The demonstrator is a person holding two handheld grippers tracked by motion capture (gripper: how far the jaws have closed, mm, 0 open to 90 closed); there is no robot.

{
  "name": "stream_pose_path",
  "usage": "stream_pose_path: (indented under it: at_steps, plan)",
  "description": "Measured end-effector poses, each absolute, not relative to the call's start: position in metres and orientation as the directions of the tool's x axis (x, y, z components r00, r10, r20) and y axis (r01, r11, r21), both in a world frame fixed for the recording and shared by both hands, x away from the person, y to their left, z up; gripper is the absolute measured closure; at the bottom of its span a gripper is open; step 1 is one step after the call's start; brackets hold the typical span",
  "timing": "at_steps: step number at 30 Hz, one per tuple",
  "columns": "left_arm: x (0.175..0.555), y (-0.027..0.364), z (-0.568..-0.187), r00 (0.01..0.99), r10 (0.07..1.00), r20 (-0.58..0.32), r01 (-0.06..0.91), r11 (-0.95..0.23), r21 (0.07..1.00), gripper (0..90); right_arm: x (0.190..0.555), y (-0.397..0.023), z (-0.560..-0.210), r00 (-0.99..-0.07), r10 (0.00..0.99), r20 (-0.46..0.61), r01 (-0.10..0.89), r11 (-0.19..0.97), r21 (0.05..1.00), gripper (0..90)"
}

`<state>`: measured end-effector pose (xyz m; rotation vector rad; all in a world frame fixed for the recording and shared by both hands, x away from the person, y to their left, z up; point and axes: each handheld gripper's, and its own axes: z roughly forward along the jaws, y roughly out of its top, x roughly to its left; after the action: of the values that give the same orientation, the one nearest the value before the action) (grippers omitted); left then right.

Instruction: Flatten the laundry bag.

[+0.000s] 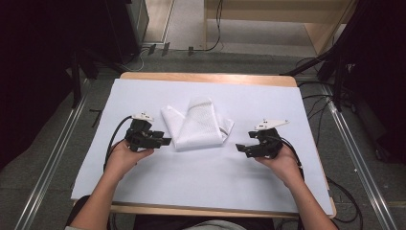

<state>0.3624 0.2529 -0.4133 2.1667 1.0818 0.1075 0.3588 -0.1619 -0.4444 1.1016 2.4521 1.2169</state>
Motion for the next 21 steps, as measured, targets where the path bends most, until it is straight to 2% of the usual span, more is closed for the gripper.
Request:
stream_pose_path:
  at_steps: [4, 6, 21]
  plan:
    - [0.366, 0.255, -0.416, 0.647, 0.733, -0.212, 0.676, -0.421, 0.605, 46.8, 0.359, -0.164, -0.445, -0.701, 0.696, 0.158, 0.547, 0.382, 0.744, 29.0]
    - [0.369, 0.257, -0.417, 0.645, 0.733, -0.216, 0.68, -0.421, 0.6, 41.4, 0.359, -0.165, -0.446, -0.697, 0.699, 0.16, 0.552, 0.381, 0.742, 30.5]
    - [0.374, 0.262, -0.424, 0.633, 0.742, -0.221, 0.696, -0.419, 0.583, 37.2, 0.36, -0.168, -0.447, -0.68, 0.715, 0.162, 0.575, 0.383, 0.723, 36.0]
